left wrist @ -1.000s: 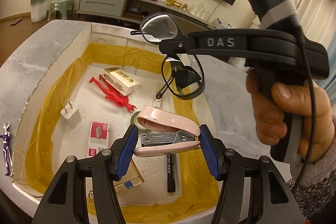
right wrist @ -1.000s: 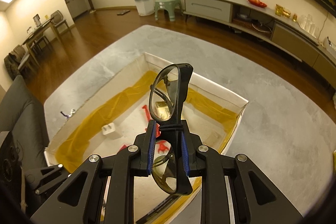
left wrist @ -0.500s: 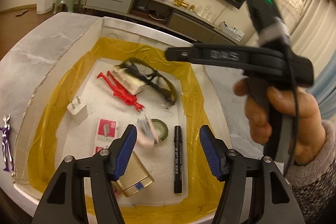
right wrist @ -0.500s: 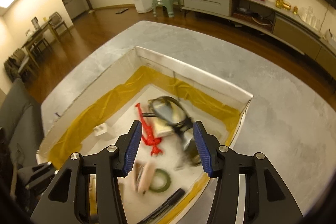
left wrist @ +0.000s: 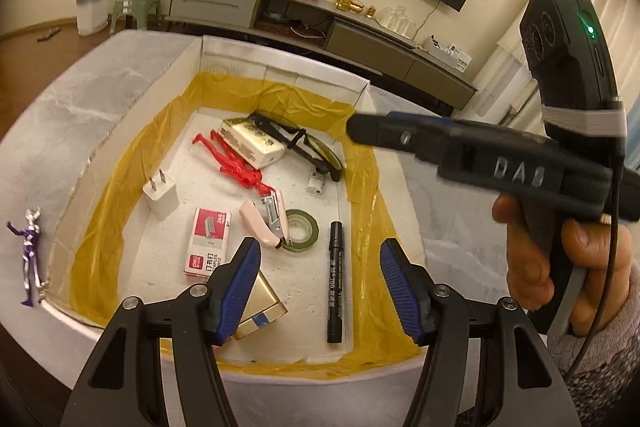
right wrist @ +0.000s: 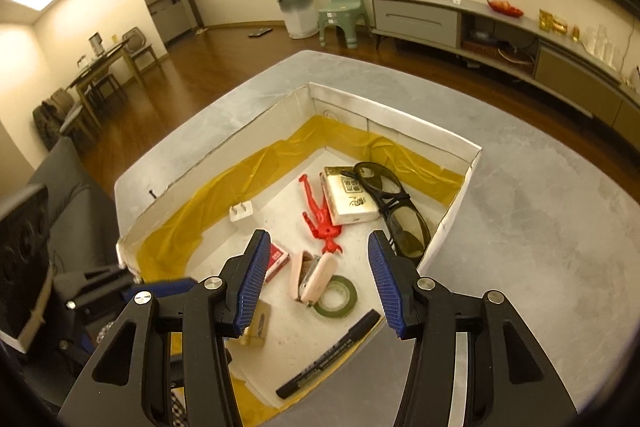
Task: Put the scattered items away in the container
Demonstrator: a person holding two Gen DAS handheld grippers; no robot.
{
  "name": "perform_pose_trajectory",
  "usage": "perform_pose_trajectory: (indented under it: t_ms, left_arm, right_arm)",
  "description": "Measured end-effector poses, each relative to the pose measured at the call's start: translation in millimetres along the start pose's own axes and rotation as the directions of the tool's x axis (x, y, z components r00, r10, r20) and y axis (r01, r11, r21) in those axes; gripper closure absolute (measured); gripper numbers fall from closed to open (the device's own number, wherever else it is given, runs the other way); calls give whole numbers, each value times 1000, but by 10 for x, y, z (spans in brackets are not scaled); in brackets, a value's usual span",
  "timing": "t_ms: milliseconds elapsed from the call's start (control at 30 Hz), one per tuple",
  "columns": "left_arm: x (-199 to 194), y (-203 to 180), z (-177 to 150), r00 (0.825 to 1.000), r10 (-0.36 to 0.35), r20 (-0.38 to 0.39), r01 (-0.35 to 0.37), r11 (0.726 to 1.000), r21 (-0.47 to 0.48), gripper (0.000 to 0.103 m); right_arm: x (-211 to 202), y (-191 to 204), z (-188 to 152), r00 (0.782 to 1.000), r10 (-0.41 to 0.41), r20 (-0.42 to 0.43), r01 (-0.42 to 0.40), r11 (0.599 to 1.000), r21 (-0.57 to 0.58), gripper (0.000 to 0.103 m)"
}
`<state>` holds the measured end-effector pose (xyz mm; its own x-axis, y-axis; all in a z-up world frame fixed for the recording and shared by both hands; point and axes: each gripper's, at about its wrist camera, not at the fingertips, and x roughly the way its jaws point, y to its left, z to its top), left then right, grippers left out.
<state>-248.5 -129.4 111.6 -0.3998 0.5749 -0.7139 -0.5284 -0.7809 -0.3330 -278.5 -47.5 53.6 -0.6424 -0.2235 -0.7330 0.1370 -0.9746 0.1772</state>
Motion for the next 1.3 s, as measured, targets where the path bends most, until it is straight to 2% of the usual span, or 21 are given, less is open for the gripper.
perform_pose_trajectory:
  t_ms: [300,567,900,1100,1300]
  left_arm:
    - [-265,-218,-62,997,66,37,-68,997,48,35]
    - [-434,-332,-174,995,79,53,-83,994,64,34]
    - [-613,-437,-205,992,90,89,-96,993,71,34]
    - [-627,-430,-246,993,87,85,-93,993,69,34]
    - [-582,-353,-266,992,98,77,-102,993,53,34]
  right_arm:
    - [-185,158,-168,999,-41,10,42,998,-44,49]
    - [-423,231,-285,991,-126,35,128,991,-49,49]
    - [-489,238,-415,996,-86,-16,86,996,-16,49]
    - [-533,247,-449,998,-70,1,70,997,-13,49]
    - [-611,316,-435,996,-89,20,89,995,-36,49]
